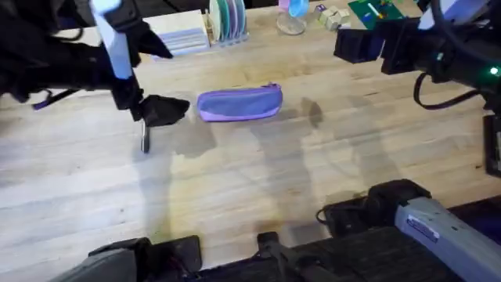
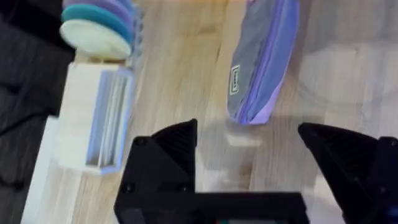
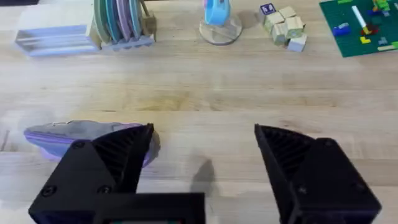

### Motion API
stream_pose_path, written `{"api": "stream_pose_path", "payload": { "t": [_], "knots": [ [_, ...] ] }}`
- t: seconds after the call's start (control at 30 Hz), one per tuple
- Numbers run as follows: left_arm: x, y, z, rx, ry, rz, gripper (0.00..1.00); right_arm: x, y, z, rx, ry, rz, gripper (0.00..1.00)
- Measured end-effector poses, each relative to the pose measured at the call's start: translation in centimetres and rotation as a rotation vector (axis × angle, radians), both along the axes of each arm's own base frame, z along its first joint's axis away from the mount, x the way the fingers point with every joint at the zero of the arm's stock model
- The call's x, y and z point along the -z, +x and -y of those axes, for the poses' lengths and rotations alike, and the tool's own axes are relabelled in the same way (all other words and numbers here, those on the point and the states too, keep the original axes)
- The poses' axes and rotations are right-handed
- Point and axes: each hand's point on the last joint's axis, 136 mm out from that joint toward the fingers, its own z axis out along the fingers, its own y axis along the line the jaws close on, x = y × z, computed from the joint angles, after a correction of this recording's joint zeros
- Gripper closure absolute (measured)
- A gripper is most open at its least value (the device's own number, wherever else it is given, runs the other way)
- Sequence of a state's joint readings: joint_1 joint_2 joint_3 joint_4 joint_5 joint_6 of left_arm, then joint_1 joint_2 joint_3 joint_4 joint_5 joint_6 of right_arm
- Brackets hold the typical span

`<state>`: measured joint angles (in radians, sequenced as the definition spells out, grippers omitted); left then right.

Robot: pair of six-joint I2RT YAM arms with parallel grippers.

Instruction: Unzip the bag, pick up the pens from the table one at a time and place them inside, then zip the bag closed.

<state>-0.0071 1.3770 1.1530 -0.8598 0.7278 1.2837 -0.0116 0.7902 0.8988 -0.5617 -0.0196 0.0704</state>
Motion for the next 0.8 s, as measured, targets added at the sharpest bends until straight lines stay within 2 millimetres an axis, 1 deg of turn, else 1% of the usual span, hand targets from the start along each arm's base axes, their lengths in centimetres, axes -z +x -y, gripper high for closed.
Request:
{"api": "stream_pose_path", "payload": {
  "t": [0.13,0.33,0.47,0.63,0.8],
  "knots": [
    [2.1,0.4,1.0,0.087,-0.048,-0.041,0.008,0.0,0.0,0.0,0.0,0.0,0.0,0.004],
    [4.9,1.5,2.3,0.149,-0.146,-0.107,0.008,0.0,0.0,0.0,0.0,0.0,0.0,0.004],
    [6.3,2.1,2.9,0.171,-0.209,-0.14,0.008,0.0,0.0,0.0,0.0,0.0,0.0,0.004],
    [7.9,2.2,3.4,0.182,-0.264,-0.197,0.008,0.0,0.0,0.0,0.0,0.0,0.001,0.003],
    [8.6,2.1,3.8,0.19,-0.284,-0.226,0.008,0.0,0.0,0.0,0.0,0.0,0.0,0.004]
  ]
}}
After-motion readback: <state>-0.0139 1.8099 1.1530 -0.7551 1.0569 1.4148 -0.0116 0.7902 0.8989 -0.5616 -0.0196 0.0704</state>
